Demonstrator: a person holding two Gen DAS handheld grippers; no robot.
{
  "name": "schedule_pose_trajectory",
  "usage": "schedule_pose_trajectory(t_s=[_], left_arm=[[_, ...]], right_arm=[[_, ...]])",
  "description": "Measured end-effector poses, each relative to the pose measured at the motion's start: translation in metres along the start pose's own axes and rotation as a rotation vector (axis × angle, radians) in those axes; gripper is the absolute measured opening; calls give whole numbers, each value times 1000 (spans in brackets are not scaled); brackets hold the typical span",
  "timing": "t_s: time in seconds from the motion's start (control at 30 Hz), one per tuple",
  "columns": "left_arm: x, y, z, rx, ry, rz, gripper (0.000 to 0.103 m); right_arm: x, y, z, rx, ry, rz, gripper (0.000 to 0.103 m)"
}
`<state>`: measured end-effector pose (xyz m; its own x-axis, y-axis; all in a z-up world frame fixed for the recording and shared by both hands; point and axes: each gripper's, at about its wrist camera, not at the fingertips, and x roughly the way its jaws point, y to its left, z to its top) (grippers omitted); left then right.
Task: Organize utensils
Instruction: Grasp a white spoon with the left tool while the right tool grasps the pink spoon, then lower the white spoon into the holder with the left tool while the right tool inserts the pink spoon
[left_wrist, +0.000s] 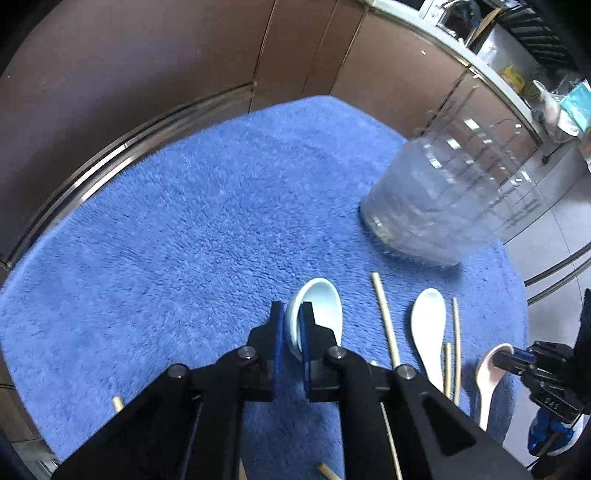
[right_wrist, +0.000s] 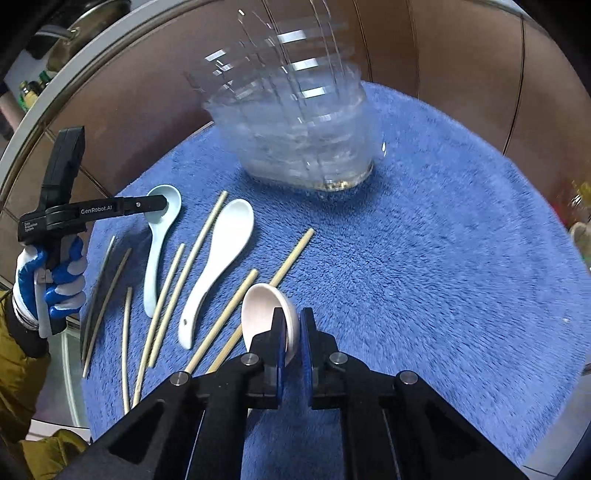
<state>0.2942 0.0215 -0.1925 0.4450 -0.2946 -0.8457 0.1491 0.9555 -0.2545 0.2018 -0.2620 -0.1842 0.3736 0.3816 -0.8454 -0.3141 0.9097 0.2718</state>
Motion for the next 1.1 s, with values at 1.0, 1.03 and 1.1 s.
schedule_pose_trajectory(t_s=[1.0,1.03,1.1], left_arm=[[-100,-140,95,98,-701,257,7],[-92,-140,94,105,-706,274,7],[-77,-142,90,114,-715,301,7]], right_arm=[[-96,55,144,-2,-851,-488,8],[-89,53,143,3,-848,-491,8],[-76,46,138,6,-841,-499,8]])
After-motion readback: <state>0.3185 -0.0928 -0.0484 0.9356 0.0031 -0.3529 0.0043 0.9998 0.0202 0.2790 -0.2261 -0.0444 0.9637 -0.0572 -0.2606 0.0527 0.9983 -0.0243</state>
